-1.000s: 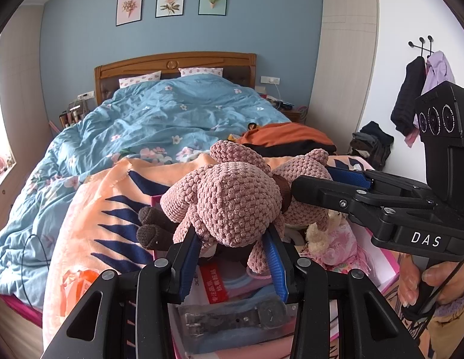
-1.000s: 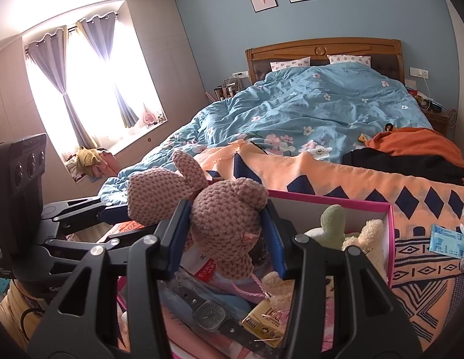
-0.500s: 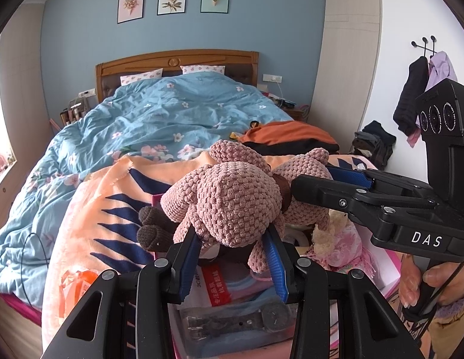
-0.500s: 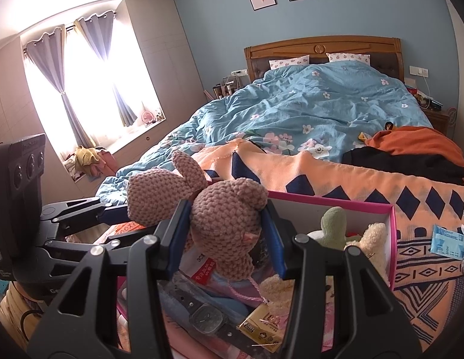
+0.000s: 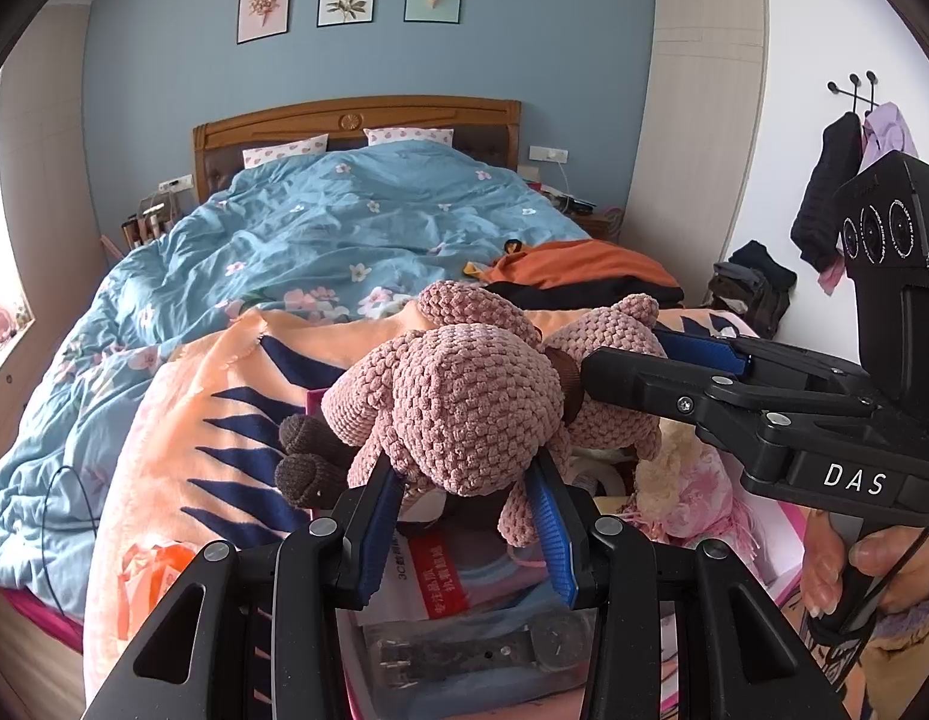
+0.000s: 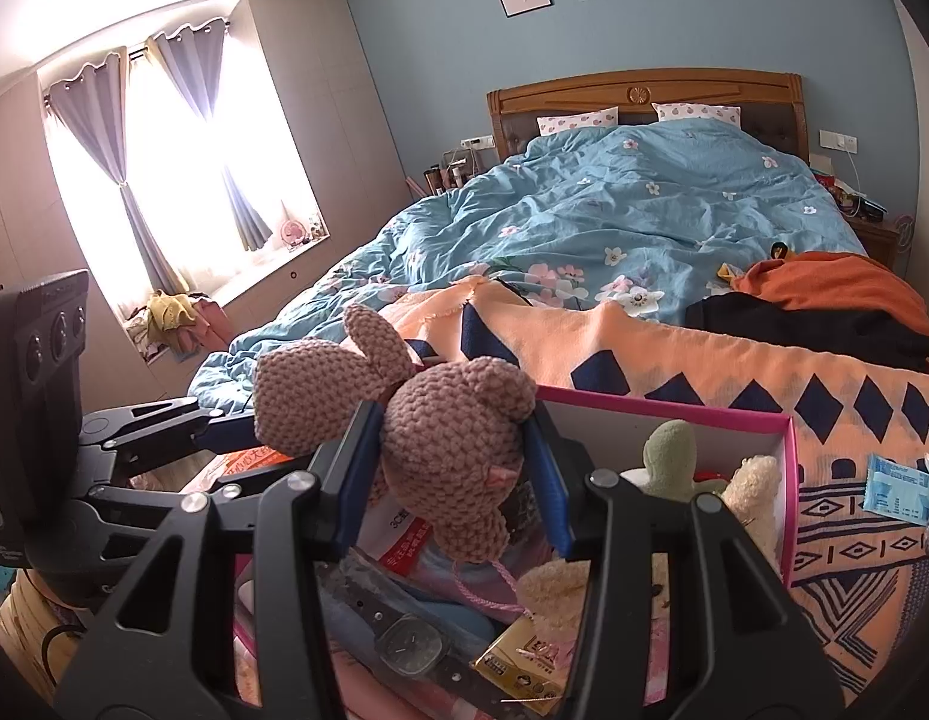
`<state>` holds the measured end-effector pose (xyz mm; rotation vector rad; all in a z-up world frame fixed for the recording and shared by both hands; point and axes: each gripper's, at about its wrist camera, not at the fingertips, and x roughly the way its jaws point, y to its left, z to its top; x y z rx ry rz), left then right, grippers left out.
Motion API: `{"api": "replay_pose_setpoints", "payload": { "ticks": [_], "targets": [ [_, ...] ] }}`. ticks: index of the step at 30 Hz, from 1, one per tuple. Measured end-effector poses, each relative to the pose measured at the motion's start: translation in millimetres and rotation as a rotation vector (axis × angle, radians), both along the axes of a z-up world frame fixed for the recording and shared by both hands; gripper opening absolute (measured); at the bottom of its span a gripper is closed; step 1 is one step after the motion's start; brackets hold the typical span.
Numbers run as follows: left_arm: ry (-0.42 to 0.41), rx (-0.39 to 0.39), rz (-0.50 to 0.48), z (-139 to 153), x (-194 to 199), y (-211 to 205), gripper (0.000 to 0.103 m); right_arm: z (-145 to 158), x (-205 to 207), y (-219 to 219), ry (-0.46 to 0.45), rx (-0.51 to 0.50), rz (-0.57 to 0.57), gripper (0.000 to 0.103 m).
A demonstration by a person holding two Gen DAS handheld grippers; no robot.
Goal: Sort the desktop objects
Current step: 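Press the pink knitted bear down among the box contents with the right gripper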
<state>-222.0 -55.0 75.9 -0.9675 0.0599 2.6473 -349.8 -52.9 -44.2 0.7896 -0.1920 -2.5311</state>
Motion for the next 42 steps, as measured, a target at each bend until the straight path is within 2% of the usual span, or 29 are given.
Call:
{"api": "replay_pose_setpoints", "payload": {
  "ticks": [42],
  "targets": [
    [-0.021, -0.001, 0.016, -9.7, -14.6, -1.8, 0.042, -6.6, -23.5, -3.5, -0.044, 0.015, -0.009, 0.050]
  ]
}}
